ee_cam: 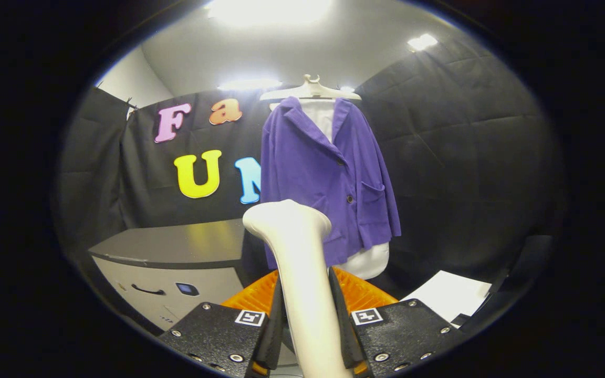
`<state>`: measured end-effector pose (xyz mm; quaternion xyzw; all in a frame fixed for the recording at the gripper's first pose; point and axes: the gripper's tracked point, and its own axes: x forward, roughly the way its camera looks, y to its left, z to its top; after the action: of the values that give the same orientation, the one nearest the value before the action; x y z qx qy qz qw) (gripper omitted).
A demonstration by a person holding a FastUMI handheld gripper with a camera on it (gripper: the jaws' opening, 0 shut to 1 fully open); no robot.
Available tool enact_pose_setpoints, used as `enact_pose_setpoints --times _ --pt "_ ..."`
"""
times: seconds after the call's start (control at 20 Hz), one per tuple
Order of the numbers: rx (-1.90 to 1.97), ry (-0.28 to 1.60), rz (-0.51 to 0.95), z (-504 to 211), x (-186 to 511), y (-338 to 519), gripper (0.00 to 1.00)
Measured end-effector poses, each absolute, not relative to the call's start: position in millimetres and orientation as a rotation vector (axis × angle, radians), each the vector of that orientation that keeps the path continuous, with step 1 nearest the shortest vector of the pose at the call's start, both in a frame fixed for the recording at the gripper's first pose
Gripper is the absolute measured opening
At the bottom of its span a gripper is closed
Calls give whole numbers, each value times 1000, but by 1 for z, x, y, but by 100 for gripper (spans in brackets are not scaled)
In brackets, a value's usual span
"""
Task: Iron the clothes twice with a garment steamer, once on the left side and once on the right side.
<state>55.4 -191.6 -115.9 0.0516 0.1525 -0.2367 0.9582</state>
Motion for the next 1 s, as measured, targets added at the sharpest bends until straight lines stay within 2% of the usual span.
enact_pose_setpoints --times 0.35,0.45,1.0 --pt "-83 378 -449 -93 36 -118 43" --pt "-44 387 -419 -99 33 -91 40" --pt "-13 390 -330 -101 19 -9 40"
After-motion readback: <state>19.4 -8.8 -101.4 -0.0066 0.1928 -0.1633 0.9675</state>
